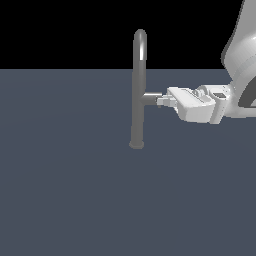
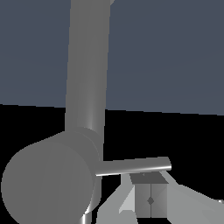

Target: Turn on the faucet by rotating a designated handle.

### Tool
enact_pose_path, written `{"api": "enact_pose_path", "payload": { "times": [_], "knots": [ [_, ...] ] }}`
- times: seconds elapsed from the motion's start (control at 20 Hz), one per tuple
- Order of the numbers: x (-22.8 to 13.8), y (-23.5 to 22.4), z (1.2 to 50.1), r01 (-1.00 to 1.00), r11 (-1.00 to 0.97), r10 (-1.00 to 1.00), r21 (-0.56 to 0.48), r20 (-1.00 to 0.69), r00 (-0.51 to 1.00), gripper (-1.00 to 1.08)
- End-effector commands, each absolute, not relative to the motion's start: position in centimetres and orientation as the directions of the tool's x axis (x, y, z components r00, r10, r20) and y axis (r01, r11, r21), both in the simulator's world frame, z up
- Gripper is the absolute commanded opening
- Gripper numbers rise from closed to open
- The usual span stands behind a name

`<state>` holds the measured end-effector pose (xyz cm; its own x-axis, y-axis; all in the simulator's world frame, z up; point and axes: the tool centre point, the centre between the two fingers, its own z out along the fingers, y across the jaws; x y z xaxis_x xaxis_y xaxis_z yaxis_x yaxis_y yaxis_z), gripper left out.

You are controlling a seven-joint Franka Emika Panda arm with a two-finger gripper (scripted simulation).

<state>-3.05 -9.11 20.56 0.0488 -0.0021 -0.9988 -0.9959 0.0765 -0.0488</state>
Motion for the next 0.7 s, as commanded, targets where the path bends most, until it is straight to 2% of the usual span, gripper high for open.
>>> {"api": "enact_pose_path", "payload": {
  "times": [0.0,0.3,0.35,0.4,0.65],
  "knots": [
    [-3.0,-9.1,18.6,-0.996,0.081,-0.002,-0.026,-1.000,0.026,-1.00],
    [-2.6,-9.2,15.5,-0.997,0.083,0.000,-0.003,-1.000,0.003,-1.00],
    [-2.6,-9.2,15.5,-0.997,0.083,0.000,-0.003,-1.000,0.003,-1.00],
    [-1.9,-9.2,19.1,-0.996,0.069,0.003,-0.062,-0.998,0.062,-1.00],
    [-1.1,-9.3,17.1,-0.996,0.074,0.002,-0.039,-0.999,0.040,-1.00]
  ]
}}
